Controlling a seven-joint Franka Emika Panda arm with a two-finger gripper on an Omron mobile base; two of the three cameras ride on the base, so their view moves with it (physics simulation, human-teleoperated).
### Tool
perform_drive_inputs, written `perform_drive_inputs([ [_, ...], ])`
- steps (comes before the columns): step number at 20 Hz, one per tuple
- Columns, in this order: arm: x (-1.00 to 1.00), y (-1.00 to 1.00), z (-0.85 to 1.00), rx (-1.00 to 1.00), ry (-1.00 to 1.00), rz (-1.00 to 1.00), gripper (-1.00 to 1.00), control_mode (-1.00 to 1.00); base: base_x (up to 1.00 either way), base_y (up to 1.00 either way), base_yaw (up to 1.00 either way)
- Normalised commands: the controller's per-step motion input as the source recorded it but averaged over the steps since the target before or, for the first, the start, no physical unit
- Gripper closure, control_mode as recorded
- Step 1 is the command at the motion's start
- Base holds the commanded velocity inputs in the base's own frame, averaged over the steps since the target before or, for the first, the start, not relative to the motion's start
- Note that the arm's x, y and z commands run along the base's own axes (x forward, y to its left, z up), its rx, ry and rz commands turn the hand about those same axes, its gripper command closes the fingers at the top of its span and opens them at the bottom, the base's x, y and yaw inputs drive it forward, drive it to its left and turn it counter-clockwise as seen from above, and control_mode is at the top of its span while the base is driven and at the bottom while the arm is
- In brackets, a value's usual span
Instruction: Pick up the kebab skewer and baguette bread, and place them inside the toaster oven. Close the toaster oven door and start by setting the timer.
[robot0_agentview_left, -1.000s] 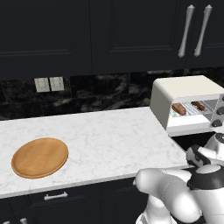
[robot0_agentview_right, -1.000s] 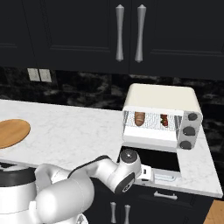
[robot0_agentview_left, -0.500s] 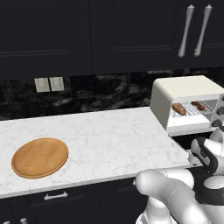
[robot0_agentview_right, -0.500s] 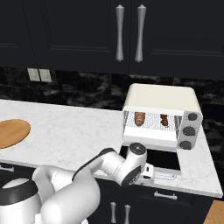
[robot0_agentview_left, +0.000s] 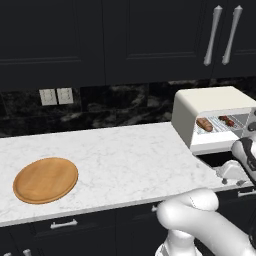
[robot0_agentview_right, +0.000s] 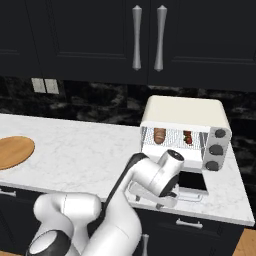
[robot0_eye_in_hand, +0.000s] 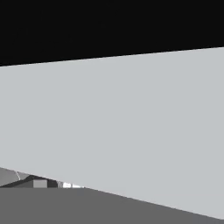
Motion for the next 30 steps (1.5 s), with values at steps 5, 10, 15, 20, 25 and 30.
perform_drive_inputs([
  [5,0.73,0.14,0.01,0.00,-0.34,-0.07,-1.00,-1.00,0.00,0.00,0.00],
  [10,0.79,0.22,0.00,-0.02,-0.38,-0.10,-1.00,-1.00,0.00,0.00,0.00],
  [15,0.84,0.33,0.00,-0.08,-0.41,-0.15,-1.00,-1.00,0.00,0.00,0.00],
  [20,0.91,0.34,0.00,-0.12,-0.33,-0.20,-1.00,-1.00,0.00,0.00,0.00],
  [25,0.96,-0.02,0.12,-0.11,-0.13,-0.17,-1.00,-1.00,0.00,0.00,0.00],
  [30,0.84,-0.32,0.49,-0.03,0.01,-0.06,-1.00,-1.00,0.00,0.00,0.00],
])
